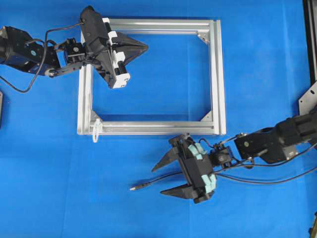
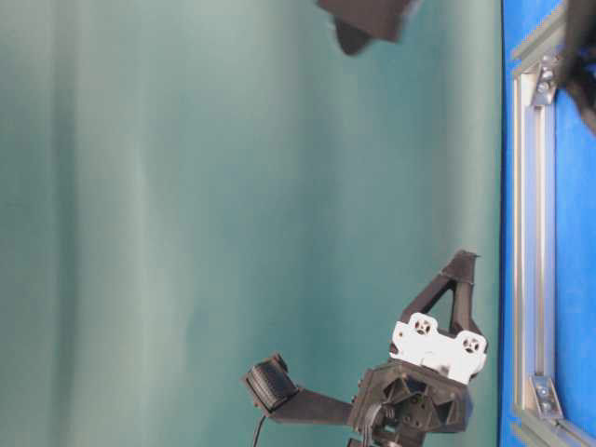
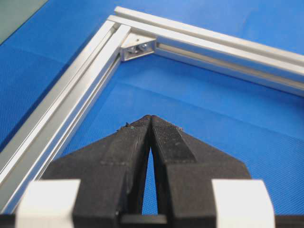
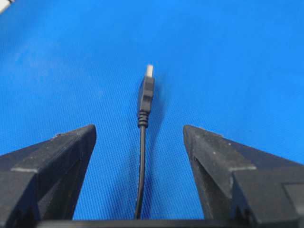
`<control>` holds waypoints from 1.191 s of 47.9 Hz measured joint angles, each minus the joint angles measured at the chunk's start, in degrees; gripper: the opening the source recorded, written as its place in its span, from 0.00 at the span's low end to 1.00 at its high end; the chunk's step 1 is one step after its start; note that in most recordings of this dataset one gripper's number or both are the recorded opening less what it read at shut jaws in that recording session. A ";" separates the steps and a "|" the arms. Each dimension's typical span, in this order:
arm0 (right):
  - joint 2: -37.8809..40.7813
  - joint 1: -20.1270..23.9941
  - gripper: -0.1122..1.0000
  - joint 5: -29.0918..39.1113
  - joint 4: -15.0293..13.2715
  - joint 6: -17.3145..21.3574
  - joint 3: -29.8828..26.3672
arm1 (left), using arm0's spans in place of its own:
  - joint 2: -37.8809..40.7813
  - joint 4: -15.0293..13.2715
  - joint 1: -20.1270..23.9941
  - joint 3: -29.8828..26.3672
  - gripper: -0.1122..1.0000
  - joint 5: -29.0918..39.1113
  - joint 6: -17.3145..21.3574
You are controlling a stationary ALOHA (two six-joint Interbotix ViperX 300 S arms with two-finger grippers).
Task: Insert the wire through the string loop located on the left side.
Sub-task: 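Close the right gripper on the black USB cable behind its plug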
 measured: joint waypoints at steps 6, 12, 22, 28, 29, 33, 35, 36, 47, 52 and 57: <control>1.32 0.00 0.87 0.00 0.00 -0.09 -1.14 | 0.00 0.00 -0.09 0.00 0.10 0.00 0.00; 2.37 0.00 0.82 0.00 0.00 0.00 -1.49 | 0.00 0.00 -0.09 0.00 0.10 0.00 0.00; 2.55 0.00 0.72 0.62 -0.09 0.00 -1.58 | -0.18 0.00 0.00 0.00 0.10 0.00 -0.09; 2.55 -0.09 0.53 1.05 -0.09 -0.26 -1.58 | -0.18 0.00 -0.09 0.00 0.10 0.00 0.00; 2.55 -0.09 0.47 1.05 0.00 -0.35 -1.58 | -0.18 0.00 0.00 0.00 0.10 0.00 0.00; 2.46 -0.35 0.27 1.05 -0.09 -0.44 -1.58 | -0.18 0.00 0.00 0.00 0.10 0.00 0.00; 2.55 -0.44 0.19 1.05 0.00 -0.44 -1.58 | -0.18 0.00 -0.09 0.00 0.10 0.00 0.00; 2.55 -0.53 0.16 1.05 -0.09 -0.53 -1.58 | -0.18 0.00 -0.09 0.00 0.10 0.00 0.00; 2.55 -1.05 0.01 1.05 -0.35 -0.44 -1.58 | -0.18 0.00 -0.09 0.00 0.10 0.00 0.00; 2.55 -1.05 0.01 1.05 -0.26 -0.44 -1.58 | -0.18 0.00 -0.09 0.00 0.10 0.00 0.00; 2.55 -1.05 0.01 1.05 -0.35 -0.44 -1.76 | -0.18 0.00 -0.09 0.00 0.10 0.00 0.00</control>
